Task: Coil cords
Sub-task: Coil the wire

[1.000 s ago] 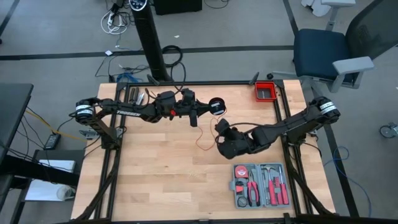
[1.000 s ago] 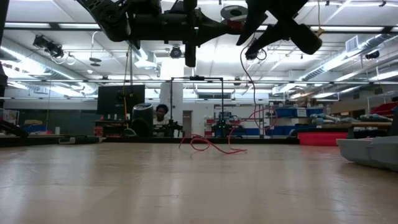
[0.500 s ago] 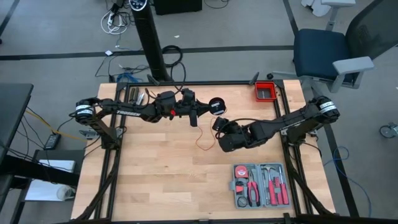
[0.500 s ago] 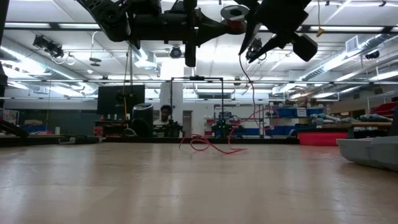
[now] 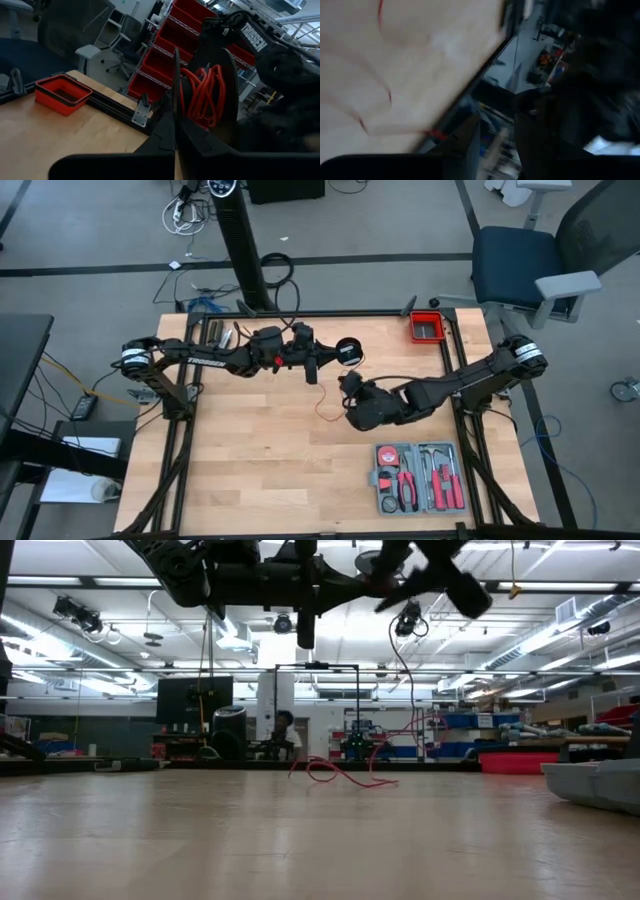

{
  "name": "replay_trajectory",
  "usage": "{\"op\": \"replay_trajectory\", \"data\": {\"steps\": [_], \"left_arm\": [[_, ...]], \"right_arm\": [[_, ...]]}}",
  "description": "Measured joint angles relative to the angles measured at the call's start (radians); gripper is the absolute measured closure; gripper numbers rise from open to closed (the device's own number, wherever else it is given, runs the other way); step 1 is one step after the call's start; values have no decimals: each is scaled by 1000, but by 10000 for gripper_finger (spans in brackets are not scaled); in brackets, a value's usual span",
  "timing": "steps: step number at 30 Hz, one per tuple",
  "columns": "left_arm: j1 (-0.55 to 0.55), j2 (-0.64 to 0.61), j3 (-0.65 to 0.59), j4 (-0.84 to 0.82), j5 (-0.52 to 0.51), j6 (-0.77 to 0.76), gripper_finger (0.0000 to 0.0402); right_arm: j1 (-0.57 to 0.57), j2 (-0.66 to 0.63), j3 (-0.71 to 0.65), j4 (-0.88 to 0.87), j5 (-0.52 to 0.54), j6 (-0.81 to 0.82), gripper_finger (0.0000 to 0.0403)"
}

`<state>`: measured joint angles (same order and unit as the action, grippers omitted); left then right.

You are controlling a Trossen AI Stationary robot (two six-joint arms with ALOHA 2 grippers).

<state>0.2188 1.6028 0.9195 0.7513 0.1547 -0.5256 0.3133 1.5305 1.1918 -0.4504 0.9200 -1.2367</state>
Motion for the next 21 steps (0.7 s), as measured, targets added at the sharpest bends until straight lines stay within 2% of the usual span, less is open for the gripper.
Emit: {"op": "replay_trajectory", "data": {"steps": [6,9,17,21], "left_arm": [[0,0,0,-30,0,68,396],[0,0,0,-39,0,130,396],[0,0,0,-39,0,133,396],[0,0,0,-40,0,147,396]], "right_arm": [[4,-81,34,13,-164,435,289],[-18,-146,36,12,-257,602,289],[-99,-278,37,-30,-343,927,289],[-138,-302,37,-49,-404,1026,289]]}}
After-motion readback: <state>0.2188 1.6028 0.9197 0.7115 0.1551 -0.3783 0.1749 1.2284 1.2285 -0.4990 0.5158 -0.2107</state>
